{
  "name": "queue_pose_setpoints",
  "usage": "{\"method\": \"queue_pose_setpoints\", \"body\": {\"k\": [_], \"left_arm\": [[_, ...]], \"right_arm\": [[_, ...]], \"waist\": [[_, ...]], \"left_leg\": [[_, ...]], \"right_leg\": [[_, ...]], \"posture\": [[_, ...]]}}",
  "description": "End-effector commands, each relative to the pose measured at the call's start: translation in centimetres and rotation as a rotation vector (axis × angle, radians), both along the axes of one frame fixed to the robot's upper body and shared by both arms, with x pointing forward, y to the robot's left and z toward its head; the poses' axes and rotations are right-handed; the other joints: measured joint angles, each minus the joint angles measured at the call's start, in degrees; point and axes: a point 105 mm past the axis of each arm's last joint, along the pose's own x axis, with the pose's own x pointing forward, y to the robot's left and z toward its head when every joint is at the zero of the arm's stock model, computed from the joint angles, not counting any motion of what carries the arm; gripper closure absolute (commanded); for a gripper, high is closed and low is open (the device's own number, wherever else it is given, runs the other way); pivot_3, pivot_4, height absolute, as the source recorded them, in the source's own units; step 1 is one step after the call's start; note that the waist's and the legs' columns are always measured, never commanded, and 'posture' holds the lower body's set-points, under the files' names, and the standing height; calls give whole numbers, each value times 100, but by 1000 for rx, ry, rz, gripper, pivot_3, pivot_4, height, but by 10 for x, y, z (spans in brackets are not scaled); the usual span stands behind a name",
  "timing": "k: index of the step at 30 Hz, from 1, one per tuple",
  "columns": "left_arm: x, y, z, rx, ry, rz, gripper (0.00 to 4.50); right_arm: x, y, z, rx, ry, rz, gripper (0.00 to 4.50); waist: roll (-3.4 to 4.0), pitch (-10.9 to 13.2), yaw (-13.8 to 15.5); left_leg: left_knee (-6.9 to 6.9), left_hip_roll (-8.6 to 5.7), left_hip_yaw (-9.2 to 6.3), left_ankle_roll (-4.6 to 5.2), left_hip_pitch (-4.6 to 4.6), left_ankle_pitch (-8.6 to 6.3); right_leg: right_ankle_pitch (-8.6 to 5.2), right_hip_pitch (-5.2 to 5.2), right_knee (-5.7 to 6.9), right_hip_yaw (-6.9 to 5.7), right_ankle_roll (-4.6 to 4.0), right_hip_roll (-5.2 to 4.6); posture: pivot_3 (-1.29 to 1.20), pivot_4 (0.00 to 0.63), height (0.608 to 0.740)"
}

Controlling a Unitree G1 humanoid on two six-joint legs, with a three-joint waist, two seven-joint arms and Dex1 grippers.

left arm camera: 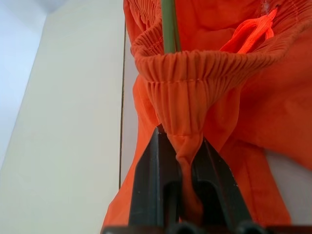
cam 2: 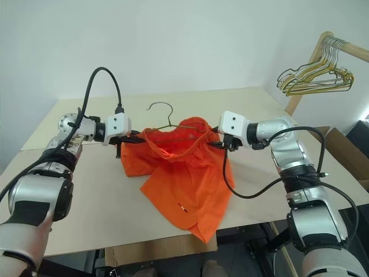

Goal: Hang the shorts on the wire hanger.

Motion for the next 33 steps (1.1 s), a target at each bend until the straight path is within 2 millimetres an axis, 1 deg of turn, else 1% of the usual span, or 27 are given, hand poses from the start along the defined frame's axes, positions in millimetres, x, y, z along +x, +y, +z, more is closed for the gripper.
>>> {"method": "queue_pose_setpoints", "body": {"k": [1, 4, 6, 8, 11, 13, 15, 20, 25, 29, 31, 33], "left_arm": [[5, -4, 23, -43, -62, 2, 4500], [6, -9, 34, -81, -64, -8, 4500], [8, -8, 39, -65, -81, 2, 4500], [10, -8, 49, -87, -94, 13, 4500], [10, -13, 70, -167, -108, -4, 4500], [6, -17, 86, -226, -112, -52, 4500], [4, -19, 95, -251, -114, -78, 4500], [0, -19, 96, -154, -122, -116, 4500], [2, -17, 96, -143, -133, -97, 4500], [3, -16, 96, -155, -131, -91, 4500], [2, -17, 93, -152, -129, -96, 4500], [2, -17, 91, -157, -124, -96, 4500]], "right_arm": [[6, 1, 39, 64, -115, -5, 2101], [10, 1, 43, 63, -129, -16, 2101], [11, 2, 50, 85, -133, -10, 2101], [12, 2, 56, 97, -138, -13, 2101], [9, 3, 58, 84, -131, 19, 2101], [9, 4, 62, 90, -113, 36, 2101], [9, 4, 64, 88, -88, 55, 2101], [3, -1, 77, 87, -11, 131, 2101], [-2, -5, 86, 96, 72, 183, 2101], [-4, -10, 83, 36, 142, 183, 2101], [-2, -10, 80, 34, 184, 160, 2101], [0, -8, 78, 25, 186, 150, 2101]], "waist": [[0, 0, -5], [0, 0, -4], [0, 0, 4], [0, 0, 8], [0, 0, 7], [0, 0, 1], [1, 1, -20], [1, 1, -136], [1, 1, -167], [3, 2, -175], [3, 2, -177], [3, 2, -178]], "left_leg": [[0, 0, 0, 0, -1, 0], [0, 0, 1, 0, -1, 0], [-1, 0, 1, 0, -2, 0], [0, 0, 1, 0, -3, 0], [-1, -1, 1, 0, -5, 0], [-2, 0, 1, 0, -5, 0], [-2, -1, 1, 0, -5, 0], [-2, 0, 0, 0, -1, 0], [-2, 0, -1, 0, -1, 0], [-2, 1, -2, 0, -3, 0], [-2, 1, -2, 0, -3, 0], [-1, 1, -1, 0, -3, 0]], "right_leg": [[0, -1, 0, 0, 0, 0], [0, -2, 0, 1, 0, 0], [0, -2, -1, 1, 0, 0], [0, -2, -2, 0, 0, 0], [0, -2, -3, 0, 0, 0], [0, -3, -3, 0, 1, 0], [0, -3, -4, 0, 1, 0], [0, 1, -2, 0, 1, 0], [0, -2, 0, 1, 1, 0], [0, -5, 3, 1, 0, 0], [0, -5, 3, 1, 1, 0], [0, -5, 3, 1, 1, 0]], "posture": [[-30, 0, 740], [-30, 0, 740], [-28, 0, 740], [-29, 0, 740], [-34, 0, 740], [-40, 0, 740], [-43, 0, 740], [-43, 0, 740], [-39, 0, 740], [-40, 0, 740], [-40, 0, 740], [-39, 0, 740]]}}
